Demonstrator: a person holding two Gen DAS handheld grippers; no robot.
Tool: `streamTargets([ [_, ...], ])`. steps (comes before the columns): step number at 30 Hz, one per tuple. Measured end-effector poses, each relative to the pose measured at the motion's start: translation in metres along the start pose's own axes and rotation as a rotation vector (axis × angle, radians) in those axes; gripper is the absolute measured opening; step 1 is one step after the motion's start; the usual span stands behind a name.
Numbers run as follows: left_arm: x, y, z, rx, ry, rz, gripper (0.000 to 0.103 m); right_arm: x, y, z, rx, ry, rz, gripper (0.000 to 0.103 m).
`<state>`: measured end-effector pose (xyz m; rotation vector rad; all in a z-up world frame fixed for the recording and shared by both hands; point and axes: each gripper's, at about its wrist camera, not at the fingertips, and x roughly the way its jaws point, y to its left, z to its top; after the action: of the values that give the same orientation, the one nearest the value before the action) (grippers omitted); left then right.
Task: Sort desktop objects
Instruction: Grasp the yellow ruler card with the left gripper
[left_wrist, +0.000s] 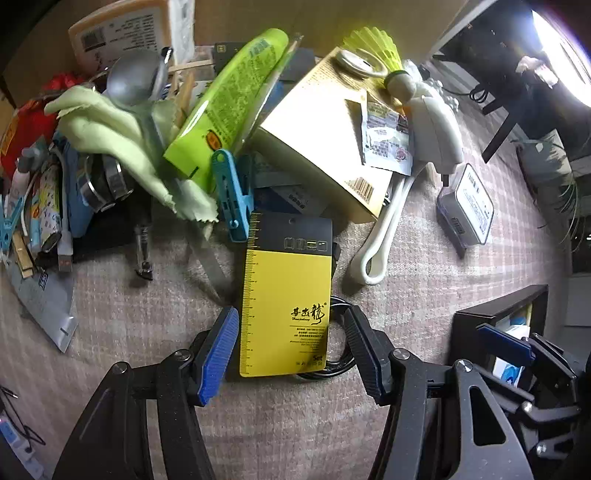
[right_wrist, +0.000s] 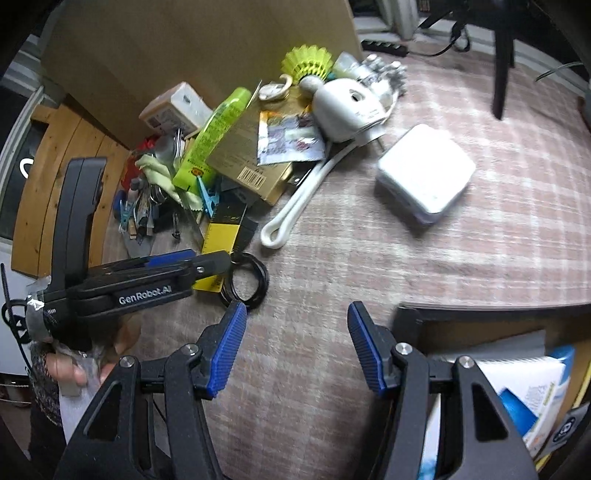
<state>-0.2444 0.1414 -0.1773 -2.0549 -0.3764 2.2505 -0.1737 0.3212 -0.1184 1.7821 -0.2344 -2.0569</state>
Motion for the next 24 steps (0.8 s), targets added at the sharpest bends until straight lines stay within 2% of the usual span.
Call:
streamTargets([
  [4,0.004,-0.005,0.001,0.005,0.001,0.022,0.057,0.008,0.005,0.001,-0.001,0.009,0.012,0.056],
  [8,0.007,-0.008,0.001,0.004,-0.001,0.045,0.047,0.004,0.007,-0.001,-0.001,0.000,0.014,0.056],
  [10,0.007,-0.009,0.000,0.001,-0.004,0.045,0.048,0.000,0.006,-0.003,0.002,-0.009,0.013,0.056],
  [17,0.002,-0.011,-0.007,-0.006,-0.026,0.041,0.047,-0.033,-0.008,-0.024,0.031,-0.067,0.017,0.056],
  [24,-0.020,-0.019,-0.026,-0.005,-0.061,0.020,0.047,-0.081,-0.045,-0.062,0.092,-0.137,0.004,0.056],
])
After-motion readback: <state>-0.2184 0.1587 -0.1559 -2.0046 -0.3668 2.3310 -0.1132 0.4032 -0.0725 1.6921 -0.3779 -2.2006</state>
